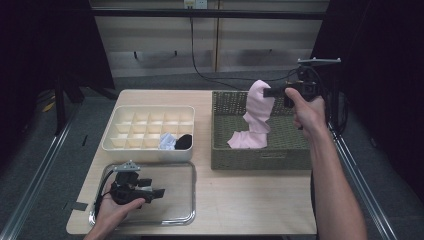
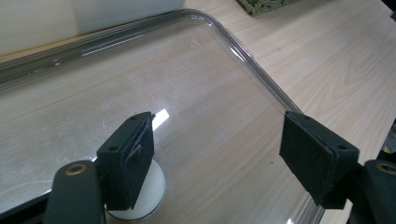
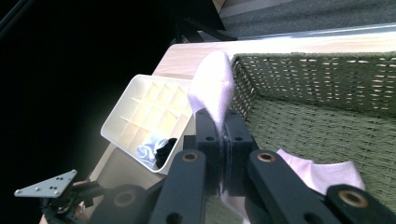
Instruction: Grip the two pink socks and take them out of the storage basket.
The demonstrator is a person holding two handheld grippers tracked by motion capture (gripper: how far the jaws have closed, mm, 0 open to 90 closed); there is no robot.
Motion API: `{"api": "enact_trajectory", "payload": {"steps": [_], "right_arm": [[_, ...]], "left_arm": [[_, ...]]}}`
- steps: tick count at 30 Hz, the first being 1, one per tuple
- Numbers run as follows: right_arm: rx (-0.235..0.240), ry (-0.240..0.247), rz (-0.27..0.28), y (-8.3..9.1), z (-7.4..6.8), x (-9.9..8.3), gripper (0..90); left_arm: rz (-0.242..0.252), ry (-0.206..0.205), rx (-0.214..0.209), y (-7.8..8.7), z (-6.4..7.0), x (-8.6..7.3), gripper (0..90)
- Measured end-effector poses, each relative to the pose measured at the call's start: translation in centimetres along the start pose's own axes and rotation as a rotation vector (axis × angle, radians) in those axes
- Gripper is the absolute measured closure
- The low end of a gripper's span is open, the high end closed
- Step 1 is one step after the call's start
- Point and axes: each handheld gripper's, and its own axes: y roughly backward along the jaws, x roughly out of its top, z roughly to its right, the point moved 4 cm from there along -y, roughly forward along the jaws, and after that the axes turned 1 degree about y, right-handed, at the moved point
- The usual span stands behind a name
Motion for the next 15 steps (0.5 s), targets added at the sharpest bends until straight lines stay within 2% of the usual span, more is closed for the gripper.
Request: {"api": "enact_trajectory", "payload": {"steps": [15], "right_arm": [[0.026, 0.035, 0.015, 1.4, -2.1, -1.1, 87.5]], "left_arm": [[-0.009, -0.002, 0.002, -0.4, 0.2, 0.1, 26.4]]}}
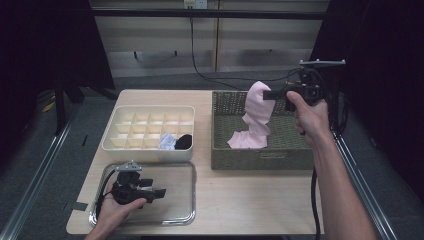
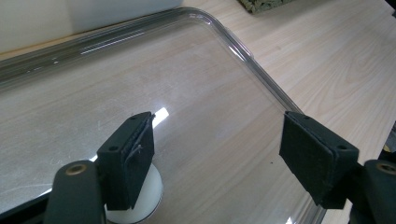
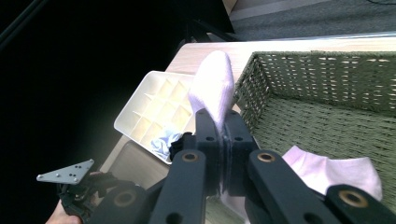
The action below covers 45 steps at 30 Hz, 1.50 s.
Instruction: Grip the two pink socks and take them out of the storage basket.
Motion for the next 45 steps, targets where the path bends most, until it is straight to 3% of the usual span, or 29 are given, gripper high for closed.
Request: {"api": "enact_trajectory", "payload": {"steps": [10, 29, 34, 45], "right_arm": [[0.031, 0.012, 0.027, 1.3, -1.2, -0.6, 87.4], [0.064, 0.056, 0.013, 2.9, -4.0, -3.1, 87.5], [0.051, 0.061, -0.003, 3.3, -4.0, -4.1, 87.4], [0.086, 0.052, 0.001, 4.1, -4.2, -6.4, 87.4]], "left_arm": [[-0.001, -0.002, -0.004, -0.1, 0.1, 0.1, 26.5], [0.000, -0.001, 0.002, 0.0, 0.0, 0.1, 26.4], [0.001, 0.001, 0.002, 0.0, -0.1, 0.1, 26.4], [-0.001, 0.003, 0.003, -0.1, -0.1, 0.1, 26.4]]}}
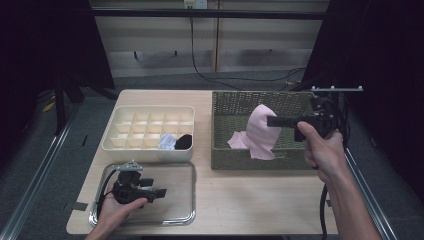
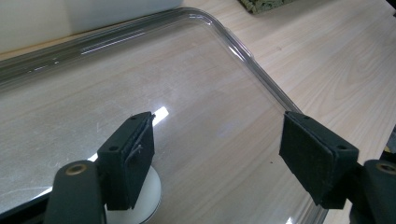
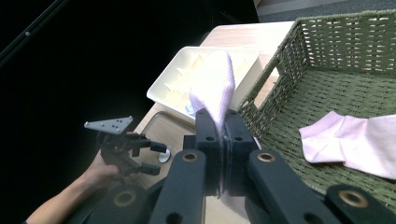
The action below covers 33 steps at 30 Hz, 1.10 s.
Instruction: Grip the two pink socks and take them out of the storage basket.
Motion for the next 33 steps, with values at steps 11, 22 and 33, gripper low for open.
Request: {"api": "enact_trajectory", "payload": {"steps": [11, 22, 33], "right_arm": [[-0.001, -0.017, 0.006, 0.9, 0.5, -2.4, 87.4], [-0.001, -0.052, 0.005, 0.9, 1.7, -5.7, 87.4], [-0.048, -0.114, -0.004, 0.5, 4.4, -9.5, 87.4]], "left_arm": [[0.002, 0.001, 0.001, 0.0, 0.0, 0.0, 26.3], [0.007, 0.001, 0.004, 0.1, 0.0, 0.0, 26.5], [0.006, 0.010, 0.002, -0.1, 0.2, 0.1, 26.5]]}}
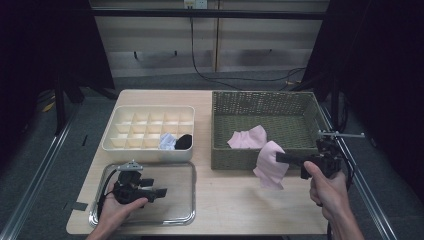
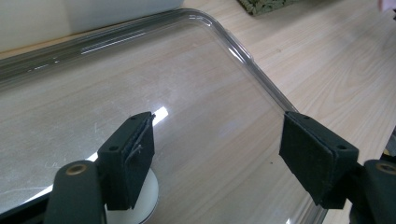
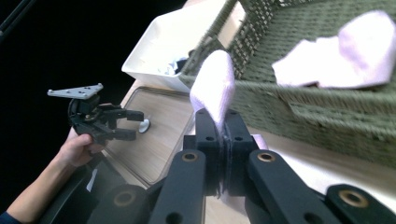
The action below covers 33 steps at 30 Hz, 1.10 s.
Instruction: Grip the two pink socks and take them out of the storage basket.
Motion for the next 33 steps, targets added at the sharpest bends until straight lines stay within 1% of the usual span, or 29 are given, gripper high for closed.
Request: {"api": "enact_trajectory", "payload": {"steps": [4, 8, 10, 12, 14, 16, 17, 18, 25, 27, 28, 33], "right_arm": [[-0.021, -0.023, 0.010, 0.6, 1.2, -0.8, 87.4], [-0.048, -0.032, 0.019, 1.1, 2.2, -1.5, 87.4], [-0.052, -0.042, 0.020, 1.1, 2.6, -1.8, 87.4], [-0.062, -0.040, 0.019, 0.9, 2.8, -2.2, 87.3], [-0.065, -0.044, 0.011, 0.3, 3.0, -2.8, 87.3], [-0.055, -0.045, 0.001, -0.3, 3.2, -3.4, 87.2], [-0.052, -0.057, -0.005, -0.7, 3.2, -3.7, 87.2], [-0.048, -0.059, -0.008, -1.0, 3.2, -3.9, 87.2], [-0.026, -0.057, -0.048, -3.0, 2.4, -5.4, 87.2], [-0.028, -0.051, -0.052, -3.5, 2.3, -5.8, 87.2], [-0.023, -0.060, -0.053, -3.7, 2.3, -6.0, 87.2], [-0.014, -0.067, -0.096, -5.4, 2.3, -7.5, 87.0]], "left_arm": [[-0.002, 0.001, 0.000, 0.0, 0.0, 0.0, 26.5], [-0.001, 0.005, -0.005, -0.1, 0.1, 0.1, 26.5], [-0.002, 0.003, -0.002, -0.2, 0.1, 0.1, 26.4], [-0.001, 0.004, -0.002, -0.2, 0.1, 0.0, 26.4], [-0.004, 0.001, -0.002, -0.2, 0.1, 0.0, 26.4], [-0.007, -0.002, -0.004, -0.1, 0.1, 0.0, 26.4], [-0.005, -0.001, -0.003, -0.1, 0.1, 0.0, 26.4], [-0.003, -0.001, -0.003, -0.1, 0.2, 0.0, 26.4], [-0.003, 0.001, -0.003, 0.0, 0.1, 0.0, 26.4], [-0.001, 0.000, -0.007, 0.0, 0.2, 0.0, 26.4], [-0.001, -0.002, -0.008, 0.0, 0.3, 0.0, 26.4], [0.002, -0.005, -0.012, -0.1, 0.5, 0.1, 26.5]]}}
